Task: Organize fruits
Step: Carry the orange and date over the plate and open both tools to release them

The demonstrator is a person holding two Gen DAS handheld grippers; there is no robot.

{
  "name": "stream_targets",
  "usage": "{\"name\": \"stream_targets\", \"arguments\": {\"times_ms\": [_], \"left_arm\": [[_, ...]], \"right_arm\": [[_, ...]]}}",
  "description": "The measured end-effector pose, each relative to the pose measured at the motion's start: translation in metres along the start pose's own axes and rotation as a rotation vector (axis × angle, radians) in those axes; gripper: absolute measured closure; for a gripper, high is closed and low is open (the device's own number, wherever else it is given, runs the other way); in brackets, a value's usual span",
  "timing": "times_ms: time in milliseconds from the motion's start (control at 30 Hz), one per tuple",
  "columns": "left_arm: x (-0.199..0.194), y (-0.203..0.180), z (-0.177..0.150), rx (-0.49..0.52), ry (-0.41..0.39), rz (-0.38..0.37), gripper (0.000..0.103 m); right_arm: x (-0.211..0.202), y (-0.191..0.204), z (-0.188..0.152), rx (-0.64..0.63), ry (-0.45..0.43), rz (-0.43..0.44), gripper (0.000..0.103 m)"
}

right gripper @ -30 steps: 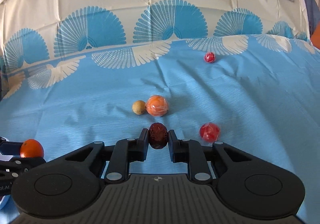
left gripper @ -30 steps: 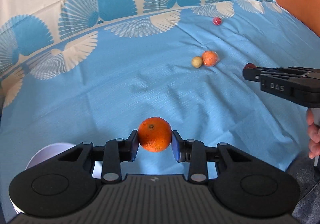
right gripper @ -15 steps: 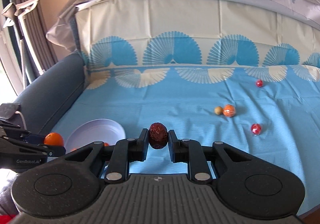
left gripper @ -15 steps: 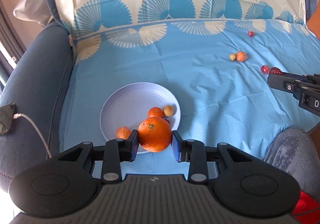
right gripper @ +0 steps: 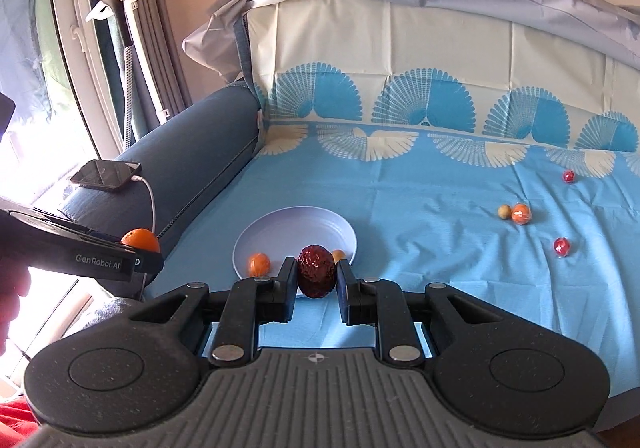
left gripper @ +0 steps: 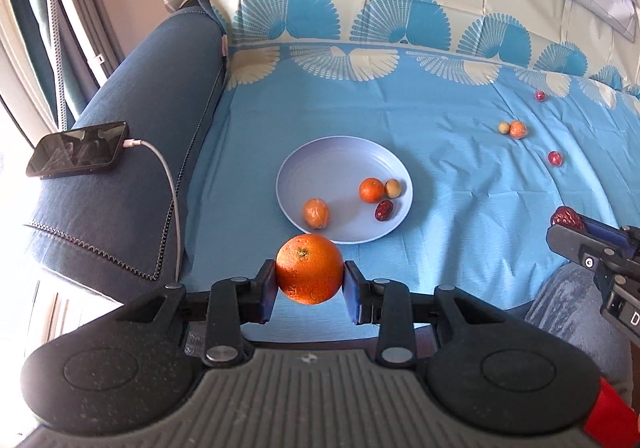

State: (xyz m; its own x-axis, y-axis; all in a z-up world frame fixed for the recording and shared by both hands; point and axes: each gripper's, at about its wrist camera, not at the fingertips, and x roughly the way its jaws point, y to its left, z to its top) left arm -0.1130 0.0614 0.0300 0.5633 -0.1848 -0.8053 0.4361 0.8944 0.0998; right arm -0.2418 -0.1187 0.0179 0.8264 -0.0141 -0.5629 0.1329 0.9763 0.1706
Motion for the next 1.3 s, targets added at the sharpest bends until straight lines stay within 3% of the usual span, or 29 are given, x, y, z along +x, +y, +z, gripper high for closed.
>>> {"name": "stream_targets", "arguments": {"times_ms": [533, 1300], "left_arm": [[-0.014, 0.011, -0.013, -0.024, -0.014, -0.018, 0.065], [0.003, 0.005, -0.011, 0.003, 0.029, -0.022, 0.065]], "right_arm": [[-0.016, 0.024, -0.004, -0.060, -0.009, -0.022, 0.081], [-0.002, 0.022, -0.003, -0.050, 0.030, -0.020, 0.081]]}}
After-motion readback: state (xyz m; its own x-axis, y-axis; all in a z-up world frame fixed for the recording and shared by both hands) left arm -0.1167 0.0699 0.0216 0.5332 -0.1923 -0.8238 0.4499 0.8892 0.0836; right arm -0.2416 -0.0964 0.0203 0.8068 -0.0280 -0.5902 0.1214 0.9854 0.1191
